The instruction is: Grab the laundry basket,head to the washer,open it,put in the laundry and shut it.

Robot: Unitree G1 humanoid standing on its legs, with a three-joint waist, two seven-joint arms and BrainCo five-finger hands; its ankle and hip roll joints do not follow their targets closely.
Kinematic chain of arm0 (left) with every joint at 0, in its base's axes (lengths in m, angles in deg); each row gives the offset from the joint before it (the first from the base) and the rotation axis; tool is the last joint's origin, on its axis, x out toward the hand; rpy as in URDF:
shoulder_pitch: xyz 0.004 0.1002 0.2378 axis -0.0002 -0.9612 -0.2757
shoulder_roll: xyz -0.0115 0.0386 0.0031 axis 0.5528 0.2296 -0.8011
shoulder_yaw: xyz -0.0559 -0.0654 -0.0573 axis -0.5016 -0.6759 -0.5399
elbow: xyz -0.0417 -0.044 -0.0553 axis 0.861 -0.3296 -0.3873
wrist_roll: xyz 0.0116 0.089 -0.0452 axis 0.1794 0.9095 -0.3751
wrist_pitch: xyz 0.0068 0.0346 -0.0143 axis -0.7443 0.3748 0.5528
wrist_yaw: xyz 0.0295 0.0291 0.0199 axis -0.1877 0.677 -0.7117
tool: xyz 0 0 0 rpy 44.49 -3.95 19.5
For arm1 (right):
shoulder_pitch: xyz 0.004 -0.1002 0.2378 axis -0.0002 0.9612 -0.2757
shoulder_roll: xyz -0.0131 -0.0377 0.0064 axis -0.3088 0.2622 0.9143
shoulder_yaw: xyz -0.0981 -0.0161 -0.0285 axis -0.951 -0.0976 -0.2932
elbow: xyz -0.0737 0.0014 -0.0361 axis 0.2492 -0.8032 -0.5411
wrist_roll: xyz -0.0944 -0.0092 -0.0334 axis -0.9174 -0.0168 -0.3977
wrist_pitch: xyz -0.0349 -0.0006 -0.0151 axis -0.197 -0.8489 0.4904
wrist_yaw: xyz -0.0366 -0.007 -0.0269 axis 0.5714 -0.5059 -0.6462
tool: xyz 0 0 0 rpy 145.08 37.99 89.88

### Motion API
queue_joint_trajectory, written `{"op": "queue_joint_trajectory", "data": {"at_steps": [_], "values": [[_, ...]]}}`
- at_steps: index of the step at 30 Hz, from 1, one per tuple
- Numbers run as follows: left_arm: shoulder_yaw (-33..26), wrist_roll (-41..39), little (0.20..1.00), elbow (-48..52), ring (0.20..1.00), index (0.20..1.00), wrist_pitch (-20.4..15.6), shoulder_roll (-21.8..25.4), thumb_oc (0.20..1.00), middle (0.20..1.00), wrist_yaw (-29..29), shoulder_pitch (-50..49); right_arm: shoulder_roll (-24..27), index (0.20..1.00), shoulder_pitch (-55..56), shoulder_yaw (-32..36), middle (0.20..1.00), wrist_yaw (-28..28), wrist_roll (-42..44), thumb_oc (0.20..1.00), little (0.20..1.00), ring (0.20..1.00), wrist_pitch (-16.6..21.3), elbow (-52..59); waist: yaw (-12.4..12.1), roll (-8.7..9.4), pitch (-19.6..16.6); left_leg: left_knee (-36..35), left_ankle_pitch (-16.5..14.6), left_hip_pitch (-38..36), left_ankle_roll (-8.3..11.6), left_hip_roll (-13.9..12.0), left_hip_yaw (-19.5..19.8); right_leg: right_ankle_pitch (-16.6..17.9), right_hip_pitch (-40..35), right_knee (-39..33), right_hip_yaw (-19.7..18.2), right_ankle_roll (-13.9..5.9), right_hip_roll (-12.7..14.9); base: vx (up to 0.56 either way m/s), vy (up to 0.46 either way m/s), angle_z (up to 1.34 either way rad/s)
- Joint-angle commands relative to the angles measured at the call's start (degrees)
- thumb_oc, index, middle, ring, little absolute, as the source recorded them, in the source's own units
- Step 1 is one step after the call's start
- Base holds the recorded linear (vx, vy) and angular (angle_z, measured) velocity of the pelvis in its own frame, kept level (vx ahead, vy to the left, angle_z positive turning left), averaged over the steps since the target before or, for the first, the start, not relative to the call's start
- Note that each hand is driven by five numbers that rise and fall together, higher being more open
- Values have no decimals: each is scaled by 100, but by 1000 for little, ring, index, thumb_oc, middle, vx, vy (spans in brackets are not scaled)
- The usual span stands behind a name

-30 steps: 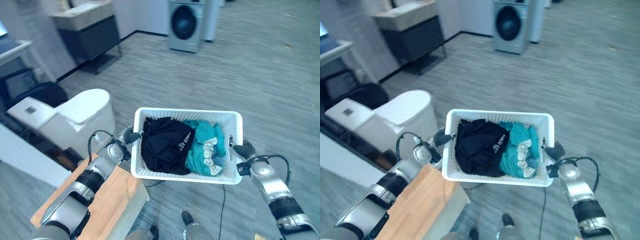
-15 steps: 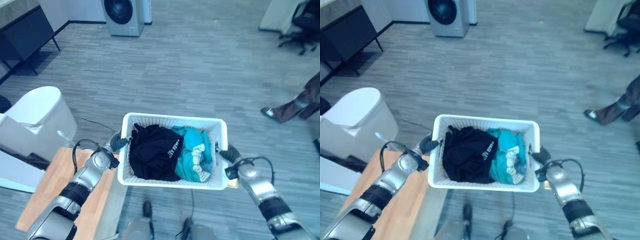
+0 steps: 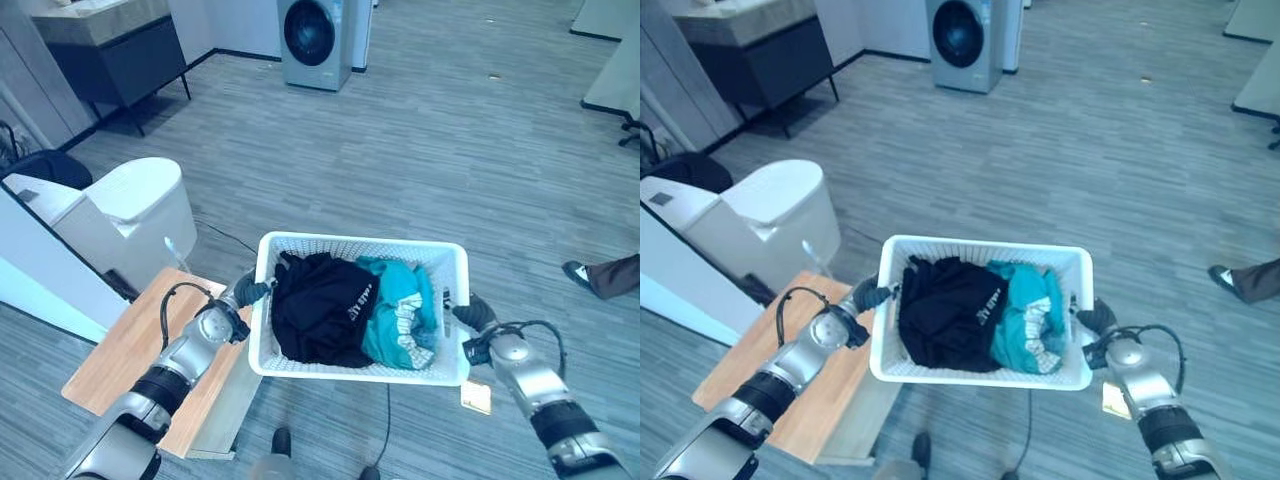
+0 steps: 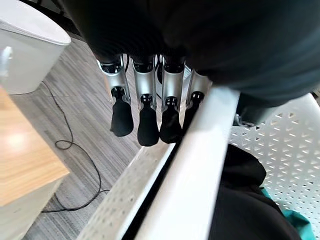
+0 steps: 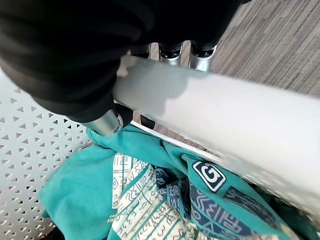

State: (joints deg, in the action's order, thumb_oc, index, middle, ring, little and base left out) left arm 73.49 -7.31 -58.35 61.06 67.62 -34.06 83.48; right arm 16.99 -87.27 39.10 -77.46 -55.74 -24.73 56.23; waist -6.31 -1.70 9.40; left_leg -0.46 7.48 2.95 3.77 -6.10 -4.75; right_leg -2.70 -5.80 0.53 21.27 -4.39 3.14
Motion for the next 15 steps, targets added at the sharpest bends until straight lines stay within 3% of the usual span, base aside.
{"op": "queue_joint_trajectory", "data": {"at_steps": [1,10,15], "values": [[-278,-56,200,-55,200,200,-290,139,200,200,-219,551,264,200,-241,433,200,-55,222,200,200,200,576,228,-78,254,-372,16,-129,340,138,-50,88,-414,-263,-201,-380,56,42,31,-16,18],[-259,-115,200,-110,200,200,-234,226,200,200,-183,578,312,200,-234,511,200,-89,225,200,200,200,534,198,-47,195,-331,-105,34,296,227,-132,169,-507,-258,-106,-333,161,-89,35,-67,10],[-272,-235,200,-174,200,200,-203,293,200,200,-155,719,423,200,-184,579,200,-105,335,200,200,200,569,254,57,276,-194,190,67,385,339,-530,210,-560,-277,-49,-494,330,-387,16,-211,0]]}}
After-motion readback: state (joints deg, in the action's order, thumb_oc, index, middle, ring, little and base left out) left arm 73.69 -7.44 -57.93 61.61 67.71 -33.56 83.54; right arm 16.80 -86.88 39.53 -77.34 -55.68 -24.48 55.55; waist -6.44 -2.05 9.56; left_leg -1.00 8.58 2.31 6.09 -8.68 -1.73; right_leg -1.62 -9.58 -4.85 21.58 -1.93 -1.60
